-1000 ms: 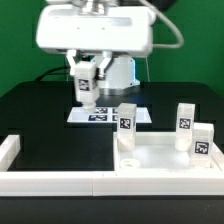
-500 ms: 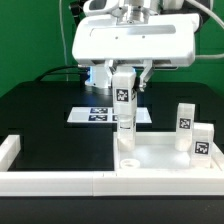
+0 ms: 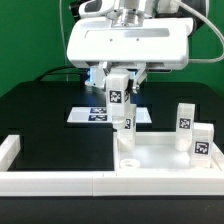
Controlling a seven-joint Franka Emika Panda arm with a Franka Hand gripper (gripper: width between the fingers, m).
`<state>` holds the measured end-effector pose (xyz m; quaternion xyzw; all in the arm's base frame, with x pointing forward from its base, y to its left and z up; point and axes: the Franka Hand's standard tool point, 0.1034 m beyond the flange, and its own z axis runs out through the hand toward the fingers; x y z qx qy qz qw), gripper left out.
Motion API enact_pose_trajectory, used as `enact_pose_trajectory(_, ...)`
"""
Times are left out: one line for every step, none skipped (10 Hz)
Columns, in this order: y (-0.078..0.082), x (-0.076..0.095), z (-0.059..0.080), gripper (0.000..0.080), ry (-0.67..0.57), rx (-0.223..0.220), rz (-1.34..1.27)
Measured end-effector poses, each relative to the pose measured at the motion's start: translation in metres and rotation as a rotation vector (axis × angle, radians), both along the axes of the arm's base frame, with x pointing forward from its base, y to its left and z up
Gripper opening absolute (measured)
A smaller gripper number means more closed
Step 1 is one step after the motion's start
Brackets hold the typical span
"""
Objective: Assemble square table
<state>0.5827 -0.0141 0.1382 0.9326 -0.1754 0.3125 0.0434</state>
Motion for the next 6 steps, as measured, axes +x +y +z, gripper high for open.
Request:
enact_pose_trajectory(-0.015, -0.006, -0.006, 0.0290, -0.025, -0.040, 0.000)
enact_pose_trajectory(-0.010, -0.010, -0.023, 0.0290, 0.034, -0.020, -0.006)
enact_pose_trajectory(-0.001, 0.002, -0.025, 0.0290, 0.023, -0.024, 0.004)
enact_pose_trajectory(0.005, 0.012, -0.028, 0.0290, 0.017, -0.031, 0.014)
enact_pose_trajectory(0.011, 0.017, -0.029, 0.0290, 0.018, -0.030, 0.023)
enact_pose_trajectory(0.017, 0.020, -0.029, 0.0290, 0.015, -0.029, 0.030)
